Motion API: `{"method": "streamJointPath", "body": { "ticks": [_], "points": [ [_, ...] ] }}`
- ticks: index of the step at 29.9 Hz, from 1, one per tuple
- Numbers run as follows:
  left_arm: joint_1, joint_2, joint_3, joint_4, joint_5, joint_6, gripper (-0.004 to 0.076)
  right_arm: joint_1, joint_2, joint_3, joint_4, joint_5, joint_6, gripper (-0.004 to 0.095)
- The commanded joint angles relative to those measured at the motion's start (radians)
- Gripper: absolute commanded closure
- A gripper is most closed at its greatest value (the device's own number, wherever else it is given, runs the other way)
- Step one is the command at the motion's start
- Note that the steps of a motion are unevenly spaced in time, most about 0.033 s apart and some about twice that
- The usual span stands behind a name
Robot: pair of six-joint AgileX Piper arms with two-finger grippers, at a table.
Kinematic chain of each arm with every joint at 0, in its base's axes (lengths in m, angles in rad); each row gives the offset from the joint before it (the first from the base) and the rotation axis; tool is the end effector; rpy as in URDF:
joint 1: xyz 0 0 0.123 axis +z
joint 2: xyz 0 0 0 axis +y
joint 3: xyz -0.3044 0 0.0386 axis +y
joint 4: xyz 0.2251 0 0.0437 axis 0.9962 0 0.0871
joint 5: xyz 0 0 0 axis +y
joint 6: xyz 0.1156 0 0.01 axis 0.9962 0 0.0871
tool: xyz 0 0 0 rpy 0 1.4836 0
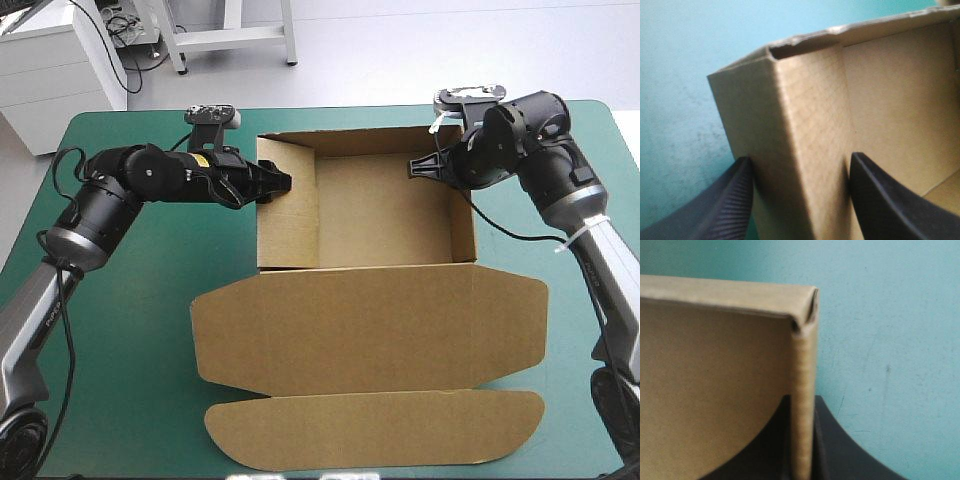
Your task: Fold the box
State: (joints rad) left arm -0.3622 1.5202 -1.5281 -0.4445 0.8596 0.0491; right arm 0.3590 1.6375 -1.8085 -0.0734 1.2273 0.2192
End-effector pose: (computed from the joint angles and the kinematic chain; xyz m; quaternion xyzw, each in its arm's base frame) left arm 0.2959 -0.1526 0.4026 0.1178 0.8919 -0.2671 0.3452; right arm 0.3199 0.1115 0.4101 -0.0682 0.9520 0.0493 0.2943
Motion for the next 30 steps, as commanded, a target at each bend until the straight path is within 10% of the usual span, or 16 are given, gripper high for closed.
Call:
{"method": "streamJointPath", "body": {
  "ticks": [1, 8, 16, 30],
  "points": [
    [-0.049, 0.007, -0.083, 0.166, 0.029, -0.158, 0.0335, 0.037, -0.026, -0.03, 0.038, -0.055, 0.014, 0.0922],
    [-0.123, 0.125, -0.194, 0.399, 0.159, -0.295, 0.0385, 0.105, 0.044, -0.031, 0.025, -0.087, 0.052, 0.0921],
    [-0.139, 0.259, -0.28, 0.472, 0.203, -0.346, 0.0729, 0.112, 0.164, -0.031, 0.016, -0.097, 0.061, 0.0921],
    [-0.139, 0.497, -0.296, 0.467, 0.162, -0.336, 0.0731, 0.088, 0.429, -0.11, 0.021, -0.133, -0.004, 0.0923]
  ]
}}
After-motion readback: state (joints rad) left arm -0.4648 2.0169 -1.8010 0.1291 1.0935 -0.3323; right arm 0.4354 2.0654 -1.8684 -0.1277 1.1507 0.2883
